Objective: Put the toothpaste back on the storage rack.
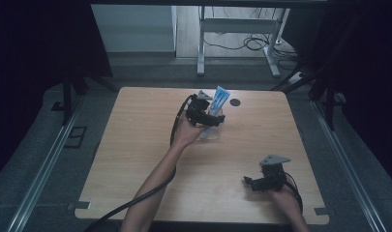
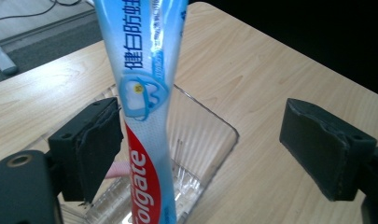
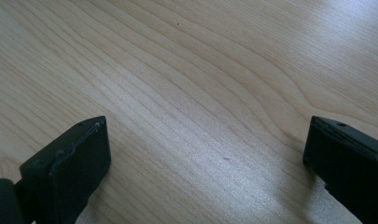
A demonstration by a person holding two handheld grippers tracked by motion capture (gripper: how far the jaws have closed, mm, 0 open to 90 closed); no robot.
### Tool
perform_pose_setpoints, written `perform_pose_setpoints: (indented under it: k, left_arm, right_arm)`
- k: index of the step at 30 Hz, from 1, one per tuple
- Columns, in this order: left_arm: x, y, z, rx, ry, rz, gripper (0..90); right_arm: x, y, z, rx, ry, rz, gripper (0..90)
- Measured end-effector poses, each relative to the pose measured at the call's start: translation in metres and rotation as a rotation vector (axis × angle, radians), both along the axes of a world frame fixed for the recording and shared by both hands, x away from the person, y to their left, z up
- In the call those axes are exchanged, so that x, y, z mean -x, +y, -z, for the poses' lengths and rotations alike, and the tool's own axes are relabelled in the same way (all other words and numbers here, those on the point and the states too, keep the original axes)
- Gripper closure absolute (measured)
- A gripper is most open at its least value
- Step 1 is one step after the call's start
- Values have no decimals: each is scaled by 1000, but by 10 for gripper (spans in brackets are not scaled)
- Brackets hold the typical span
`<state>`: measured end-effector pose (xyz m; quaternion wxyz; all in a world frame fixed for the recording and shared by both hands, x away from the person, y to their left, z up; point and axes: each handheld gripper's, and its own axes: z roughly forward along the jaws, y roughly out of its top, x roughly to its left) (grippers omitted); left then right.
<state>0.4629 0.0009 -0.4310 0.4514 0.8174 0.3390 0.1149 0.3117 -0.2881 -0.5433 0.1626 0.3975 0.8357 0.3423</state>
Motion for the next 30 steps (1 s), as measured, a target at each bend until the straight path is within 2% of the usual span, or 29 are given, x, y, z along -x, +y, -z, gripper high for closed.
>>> perform_pose_setpoints:
  k: [5, 11, 19, 30]
  left_arm:
    - [9, 3, -2, -10, -8, 8, 101]
    - [17, 13, -3, 25, 20, 8, 90]
    - [27, 26, -2, 38, 20, 6, 82]
    - [46, 34, 1, 20, 7, 25, 69]
  right_arm:
    - [0, 0, 0, 0, 0, 0, 2]
    - [0, 0, 0, -1, 1, 0, 2]
    - [0, 0, 0, 0, 1, 0, 2]
    - [0, 0, 0, 1, 0, 1, 2]
